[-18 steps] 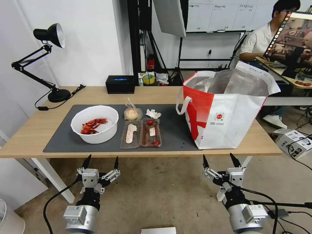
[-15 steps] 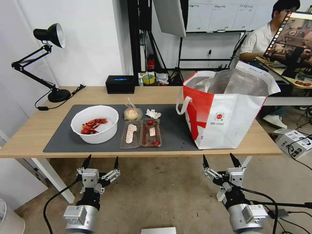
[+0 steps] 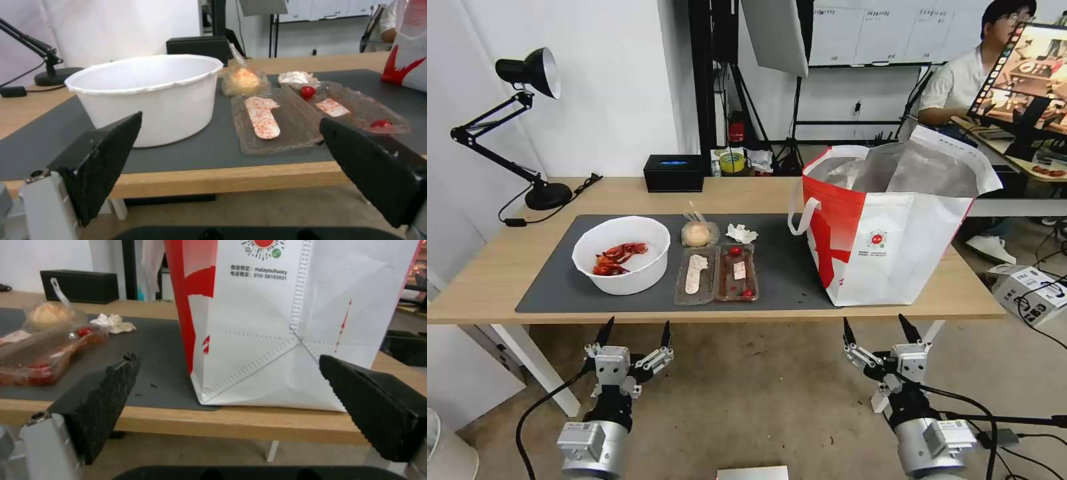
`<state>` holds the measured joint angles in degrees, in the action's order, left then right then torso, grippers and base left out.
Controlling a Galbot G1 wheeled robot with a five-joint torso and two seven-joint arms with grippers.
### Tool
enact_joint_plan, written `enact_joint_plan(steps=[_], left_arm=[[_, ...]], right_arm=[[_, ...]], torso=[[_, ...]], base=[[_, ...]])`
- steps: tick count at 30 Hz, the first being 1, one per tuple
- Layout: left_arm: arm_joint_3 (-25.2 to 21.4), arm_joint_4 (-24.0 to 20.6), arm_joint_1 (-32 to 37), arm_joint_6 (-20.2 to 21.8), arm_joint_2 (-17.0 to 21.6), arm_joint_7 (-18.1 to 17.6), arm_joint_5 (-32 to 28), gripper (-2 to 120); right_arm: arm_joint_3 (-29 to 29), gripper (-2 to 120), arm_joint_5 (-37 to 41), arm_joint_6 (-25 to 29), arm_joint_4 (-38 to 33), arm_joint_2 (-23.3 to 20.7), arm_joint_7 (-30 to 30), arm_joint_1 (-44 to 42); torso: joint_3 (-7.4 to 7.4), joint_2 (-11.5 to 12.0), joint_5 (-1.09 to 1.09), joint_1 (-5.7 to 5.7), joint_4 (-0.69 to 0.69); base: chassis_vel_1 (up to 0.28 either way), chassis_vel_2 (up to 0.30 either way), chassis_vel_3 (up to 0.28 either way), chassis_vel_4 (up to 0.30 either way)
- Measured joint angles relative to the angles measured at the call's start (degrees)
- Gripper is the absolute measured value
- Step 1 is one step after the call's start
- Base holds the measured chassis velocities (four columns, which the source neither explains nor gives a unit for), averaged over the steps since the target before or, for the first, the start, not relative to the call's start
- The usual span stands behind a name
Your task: Pick up the trash from the table and place it into the takeout bag.
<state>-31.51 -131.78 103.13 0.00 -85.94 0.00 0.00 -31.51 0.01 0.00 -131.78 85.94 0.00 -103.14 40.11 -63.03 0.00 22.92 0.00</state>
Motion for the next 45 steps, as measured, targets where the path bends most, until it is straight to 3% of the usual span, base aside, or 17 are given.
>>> enact_joint_plan(steps=[22, 26, 29, 30, 31, 33, 38, 40, 45], left_arm=[[-0.27, 0.00, -0.26, 0.42, 0.14, -0.42, -0.78, 100], [-3.99, 0.02, -3.72, 6.06, 2.20, -6.96, -9.63, 100], [-5.12, 0.05, -4.72, 7.65, 2.80, -8.92, -12.17, 100], [-5.69, 0.55, -5.31, 8.49, 4.13, -9.42, -14.68, 100], [-5.69, 0.55, -5.31, 8.49, 4.13, -9.42, -14.68, 100], [-6.19, 1.01, -5.68, 8.76, 5.97, -9.62, -16.22, 100], [-6.18, 0.98, -5.32, 8.77, 6.14, -9.44, -16.29, 100], [-5.91, 0.78, -4.91, 8.71, 6.13, -9.14, -16.07, 100], [-4.99, 0.56, -4.23, 8.50, 6.12, -8.74, -15.44, 100]], right_arm=[[0.08, 100, 1.16, -0.93, 0.00, -1.28, 0.37, 0.63], [0.64, 100, 8.27, -6.77, -0.02, -8.74, 3.26, 4.91], [0.88, 100, 10.96, -8.97, -0.03, -11.52, 4.34, 6.51], [1.12, 100, 14.02, -11.47, -0.06, -14.71, 5.57, 8.35], [1.12, 100, 14.02, -11.47, -0.06, -14.71, 5.57, 8.35], [1.54, 100, 19.03, -15.59, -0.11, -19.93, 7.58, 11.30], [1.99, 100, 24.72, -20.22, -0.14, -25.88, 9.86, 14.67], [2.15, 100, 30.60, -23.93, -0.19, -31.98, 11.57, 17.42], [2.81, 100, 32.05, -23.80, -0.23, -31.76, 11.32, 17.53]], torso=[[0.00, 0.00, 0.00, 0.00, -0.02], [0.00, 0.00, 0.00, 0.00, 0.00], [0.01, 0.00, 0.01, 0.01, 0.00], [0.01, 0.00, -0.01, 0.00, 0.01], [0.01, 0.00, -0.01, 0.00, 0.01], [0.01, 0.00, 0.00, 0.01, 0.00], [0.01, 0.01, 0.01, 0.00, 0.00], [0.01, 0.01, -0.01, 0.01, 0.02], [0.00, 0.00, 0.00, 0.01, 0.00]], base=[[0.000, 0.000, 0.000, 0.000], [0.000, 0.000, 0.000, 0.000], [0.000, 0.000, 0.000, 0.000], [0.000, 0.000, 0.000, 0.000], [0.000, 0.000, 0.000, 0.000], [0.000, 0.000, 0.000, 0.000], [0.000, 0.000, 0.000, 0.000], [0.000, 0.000, 0.000, 0.000], [0.000, 0.000, 0.000, 0.000]])
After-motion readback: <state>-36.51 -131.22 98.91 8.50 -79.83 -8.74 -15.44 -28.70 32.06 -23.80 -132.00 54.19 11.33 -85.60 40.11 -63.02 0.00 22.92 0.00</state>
